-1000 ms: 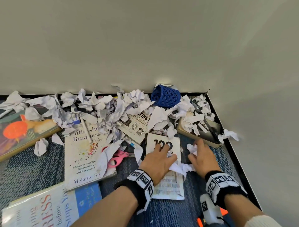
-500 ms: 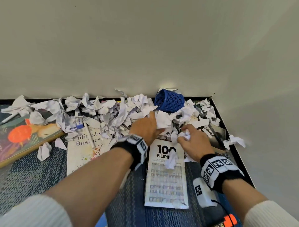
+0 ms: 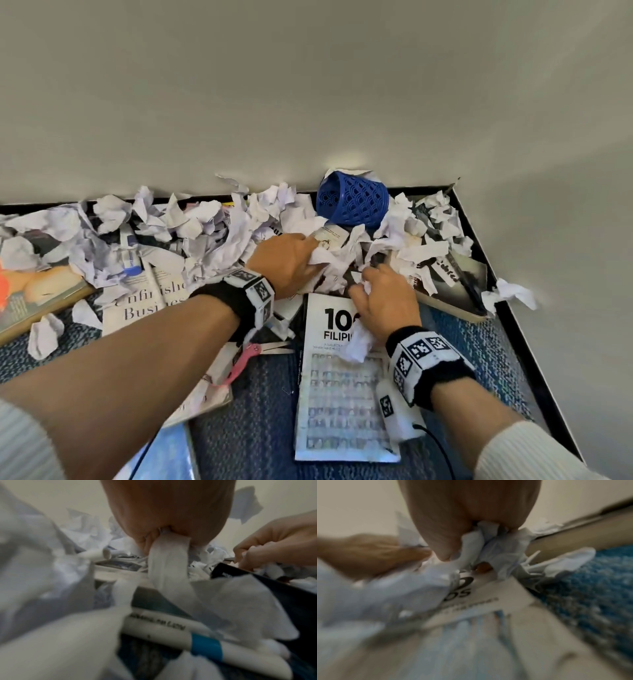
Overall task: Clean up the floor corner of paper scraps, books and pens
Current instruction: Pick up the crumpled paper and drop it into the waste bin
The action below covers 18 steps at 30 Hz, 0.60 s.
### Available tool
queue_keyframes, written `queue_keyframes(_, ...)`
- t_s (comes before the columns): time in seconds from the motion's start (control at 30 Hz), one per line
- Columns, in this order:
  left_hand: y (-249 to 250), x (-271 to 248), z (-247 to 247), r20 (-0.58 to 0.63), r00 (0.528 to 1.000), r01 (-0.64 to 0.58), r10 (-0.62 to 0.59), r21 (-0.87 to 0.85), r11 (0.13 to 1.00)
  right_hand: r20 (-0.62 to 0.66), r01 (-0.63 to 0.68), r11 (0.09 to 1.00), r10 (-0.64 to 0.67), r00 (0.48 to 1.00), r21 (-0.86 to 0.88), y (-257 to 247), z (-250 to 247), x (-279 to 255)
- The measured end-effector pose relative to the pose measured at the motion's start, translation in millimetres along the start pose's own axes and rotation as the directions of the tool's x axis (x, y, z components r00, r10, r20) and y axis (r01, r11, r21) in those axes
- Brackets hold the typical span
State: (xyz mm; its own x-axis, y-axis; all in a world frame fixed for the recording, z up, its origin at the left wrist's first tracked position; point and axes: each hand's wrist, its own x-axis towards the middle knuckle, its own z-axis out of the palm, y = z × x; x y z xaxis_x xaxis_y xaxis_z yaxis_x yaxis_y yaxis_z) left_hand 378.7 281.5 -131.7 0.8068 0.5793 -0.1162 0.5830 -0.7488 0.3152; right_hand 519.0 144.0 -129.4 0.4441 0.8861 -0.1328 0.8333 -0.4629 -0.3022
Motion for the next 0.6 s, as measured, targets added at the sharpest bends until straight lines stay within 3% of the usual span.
queue_keyframes(0.07, -4.9, -5.9, -4.0, -0.017, 1.000, 0.007, -0.007, 0.020, 1.000, -0.070, -0.073, 0.992, 0.080, 0.994, 0.098, 3.9, -7.2, 0.4)
queue_keyframes(0.17, -7.1, -8.3, -10.2, -0.083, 0.991, 0.106, -0.101, 0.051, 0.993, -0.166, -0.036, 0.984, 0.065, 0.984, 0.174, 0.8, -17.4, 8.2)
queue_keyframes(0.27, -4.5, -6.2, -14.3, -0.184, 0.969, 0.171, -0.167, 0.008, 0.985, 0.002, -0.009, 0.991, 0.009, 1.000, 0.137, -10.3, -17.8, 25.8)
queue_keyframes(0.37, -3.8, -0.8, -10.0, -0.193, 0.963, 0.197, -0.190, 0.021, 0.980, 0.206, -0.024, 0.999, 0.029, 0.978, -0.026, -15.0, -7.9, 39.6)
queue_keyframes(0.53, 1.2, 7.1, -3.2, -0.014, 0.985, 0.171, -0.171, 0.182, 0.968, 0.212, 0.103, 0.993, -0.089, 0.973, -0.056, -11.1, -1.2, 33.1)
queue_keyframes(0.6, 4.5, 5.8, -4.5, -0.021, 0.986, 0.165, -0.164, 0.187, 0.968, 0.218, 0.159, 0.980, -0.130, 0.967, -0.122, -9.7, -1.0, 27.9)
